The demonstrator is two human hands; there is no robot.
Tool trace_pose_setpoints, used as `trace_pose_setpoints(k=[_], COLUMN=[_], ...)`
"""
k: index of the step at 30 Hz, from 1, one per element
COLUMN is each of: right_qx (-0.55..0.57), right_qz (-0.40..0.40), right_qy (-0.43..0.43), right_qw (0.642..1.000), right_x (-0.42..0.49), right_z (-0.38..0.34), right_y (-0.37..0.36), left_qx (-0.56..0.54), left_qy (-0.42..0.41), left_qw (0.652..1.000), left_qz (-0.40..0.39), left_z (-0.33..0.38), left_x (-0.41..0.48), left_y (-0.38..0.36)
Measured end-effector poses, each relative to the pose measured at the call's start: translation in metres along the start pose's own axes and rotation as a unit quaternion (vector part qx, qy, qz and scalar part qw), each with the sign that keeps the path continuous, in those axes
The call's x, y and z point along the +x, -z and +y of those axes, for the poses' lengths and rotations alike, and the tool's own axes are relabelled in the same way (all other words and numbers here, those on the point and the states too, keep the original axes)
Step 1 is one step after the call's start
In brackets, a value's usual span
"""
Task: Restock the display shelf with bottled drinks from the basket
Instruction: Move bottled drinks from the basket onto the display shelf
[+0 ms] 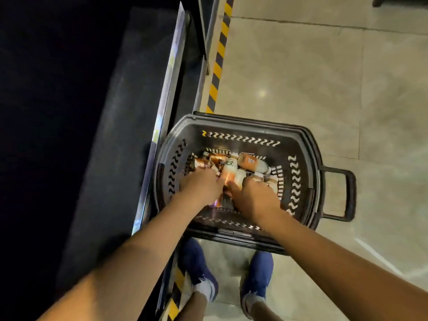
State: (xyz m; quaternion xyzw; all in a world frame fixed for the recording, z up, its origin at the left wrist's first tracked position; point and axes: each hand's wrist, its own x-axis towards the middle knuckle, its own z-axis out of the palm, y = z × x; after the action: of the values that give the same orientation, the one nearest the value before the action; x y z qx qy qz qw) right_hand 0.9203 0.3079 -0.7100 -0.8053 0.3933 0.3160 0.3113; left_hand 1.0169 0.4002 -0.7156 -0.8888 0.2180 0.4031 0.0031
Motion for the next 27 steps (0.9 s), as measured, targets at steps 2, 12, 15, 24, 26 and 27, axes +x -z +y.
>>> trace_pose_setpoints(k=[2, 12, 15, 24, 26, 27], right_qx=[0.083, 0.306, 0.319, 0.563, 0.510, 0.436], right_qz=[-0.023, -0.017, 0.016, -0.051, 0.024, 0.059], right_qy=[-0.039, -0.183, -0.209, -0.194, -0.206, -0.204], right_qw=[0.996, 0.934, 0.924, 0.802, 0.835, 0.875], right_x=[0.068, 0.274, 0.303, 0.380, 0.426, 0.414], right_z=[0.011, 0.029, 0.021, 0.011, 0.040, 0.044], right_y=[-0.048, -0.169, -0.185, -0.257, -0.299, -0.287], left_qx=[-0.037, -0.177, -0.132, -0.091, -0.122, -0.136], left_qy=[0.013, 0.164, 0.150, 0.118, 0.128, 0.137], left_qw=[0.999, 0.969, 0.977, 0.979, 0.977, 0.976], left_qz=[0.012, 0.057, 0.069, 0.137, 0.116, 0.101], left_z=[-0.019, -0.085, -0.094, -0.114, -0.112, -0.112], left_x=[0.063, 0.249, 0.267, 0.266, 0.267, 0.268], left_y=[-0.049, -0.209, -0.223, -0.242, -0.239, -0.237])
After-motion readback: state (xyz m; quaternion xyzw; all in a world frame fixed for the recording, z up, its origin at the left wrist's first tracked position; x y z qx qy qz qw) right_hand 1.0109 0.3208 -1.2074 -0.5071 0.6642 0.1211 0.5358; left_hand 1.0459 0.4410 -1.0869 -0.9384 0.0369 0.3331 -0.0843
